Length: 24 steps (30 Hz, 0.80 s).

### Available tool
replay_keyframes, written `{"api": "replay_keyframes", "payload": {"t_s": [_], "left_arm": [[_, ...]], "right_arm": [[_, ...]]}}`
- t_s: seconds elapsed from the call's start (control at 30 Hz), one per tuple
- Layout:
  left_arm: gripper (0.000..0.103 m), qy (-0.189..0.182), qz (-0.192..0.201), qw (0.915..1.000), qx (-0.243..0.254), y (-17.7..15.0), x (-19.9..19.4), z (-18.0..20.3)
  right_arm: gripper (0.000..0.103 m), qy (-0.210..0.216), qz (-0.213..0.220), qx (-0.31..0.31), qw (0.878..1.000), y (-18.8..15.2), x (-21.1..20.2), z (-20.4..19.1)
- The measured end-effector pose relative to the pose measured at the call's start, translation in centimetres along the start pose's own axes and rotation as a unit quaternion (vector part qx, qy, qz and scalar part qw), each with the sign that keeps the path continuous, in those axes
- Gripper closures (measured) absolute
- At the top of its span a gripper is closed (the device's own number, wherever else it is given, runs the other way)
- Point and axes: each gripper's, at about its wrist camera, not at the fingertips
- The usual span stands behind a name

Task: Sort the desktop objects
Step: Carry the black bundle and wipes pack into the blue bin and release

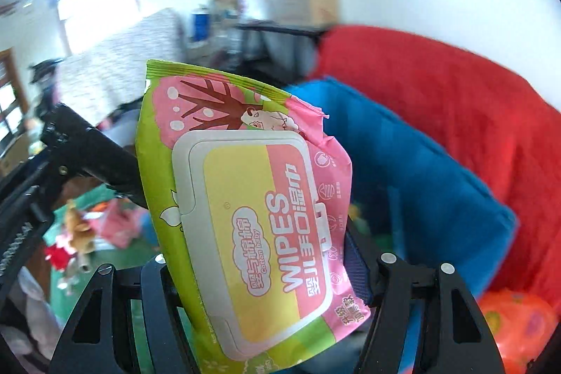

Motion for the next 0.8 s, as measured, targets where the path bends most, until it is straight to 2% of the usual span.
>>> {"api": "replay_keyframes", "payload": {"t_s": [0.13,0.27,0.4,0.53,0.6,0.8], "left_arm": [[0.069,-0.038,-0.038,0.9982,0.028,-1.9,3.3,4.7],[0.069,-0.048,-0.075,0.9947,0.051,-4.3,5.7,7.5],[0.069,-0.051,-0.122,0.9893,0.061,-6.3,7.6,9.3],[0.069,-0.046,-0.16,0.9845,0.055,-7.9,9.0,9.3],[0.068,-0.045,-0.171,0.9827,0.053,-8.6,9.5,9.4],[0.067,-0.053,-0.168,0.9821,0.068,-8.9,8.2,9.3]], "right_arm": [[0.036,-0.037,-0.029,0.024,0.999,-1.5,1.4,5.7],[0.036,-0.049,-0.051,0.041,0.997,-3.2,2.5,9.5],[0.036,-0.047,-0.065,0.041,0.996,-4.0,3.9,10.9],[0.035,-0.049,-0.077,0.034,0.995,-4.8,5.3,10.9],[0.035,-0.058,-0.085,0.025,0.994,-5.2,6.0,10.7],[0.031,-0.082,-0.113,0.007,0.99,-6.9,7.5,10.9]]}}
Point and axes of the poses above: each gripper's, at about its wrist camera, not at the fingertips, and x roughly the way its jaws point, z to its right, y to its top, and after that the axes turned 5 degrees about z, right-handed
